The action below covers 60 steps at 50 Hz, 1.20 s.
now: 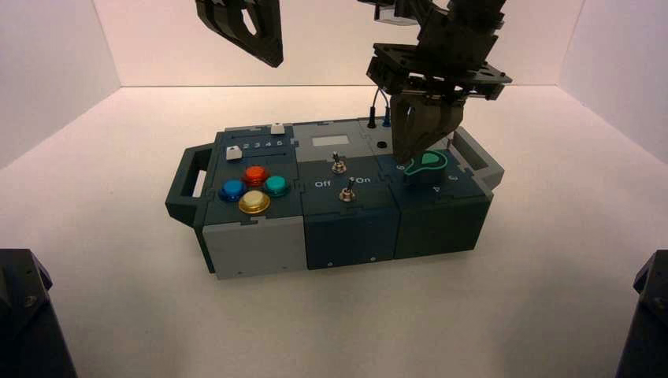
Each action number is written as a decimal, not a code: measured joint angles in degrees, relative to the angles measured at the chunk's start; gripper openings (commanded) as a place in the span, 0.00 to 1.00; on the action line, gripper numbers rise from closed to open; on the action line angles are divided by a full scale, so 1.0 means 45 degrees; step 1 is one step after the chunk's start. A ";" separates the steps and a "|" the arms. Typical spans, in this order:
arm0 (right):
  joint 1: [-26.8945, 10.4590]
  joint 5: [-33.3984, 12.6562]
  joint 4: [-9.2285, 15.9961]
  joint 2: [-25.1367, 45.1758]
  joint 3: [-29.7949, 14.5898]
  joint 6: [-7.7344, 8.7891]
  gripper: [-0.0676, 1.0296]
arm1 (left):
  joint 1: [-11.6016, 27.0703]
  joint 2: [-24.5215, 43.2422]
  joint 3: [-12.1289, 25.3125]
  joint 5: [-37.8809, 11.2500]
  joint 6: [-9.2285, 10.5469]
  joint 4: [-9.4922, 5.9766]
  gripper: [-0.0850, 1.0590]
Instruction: Turn the knob to position 2.
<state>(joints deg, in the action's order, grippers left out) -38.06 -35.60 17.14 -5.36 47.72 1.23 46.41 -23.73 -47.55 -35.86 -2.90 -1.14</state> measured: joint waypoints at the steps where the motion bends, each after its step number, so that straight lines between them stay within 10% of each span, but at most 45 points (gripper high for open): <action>1: 0.0000 0.0020 -0.0020 0.0020 0.0000 0.0000 0.04 | 0.0000 0.0000 -0.0020 0.0000 0.0000 0.0000 0.05; 60: -0.0020 -0.0215 0.0000 0.0352 0.0234 0.0000 0.04 | 0.0000 0.0000 -0.0020 0.0039 -0.0293 0.0039 0.05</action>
<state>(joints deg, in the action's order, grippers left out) -38.14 -36.56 17.14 -3.78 48.78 1.23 46.41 -23.73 -47.64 -35.68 -4.22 -0.97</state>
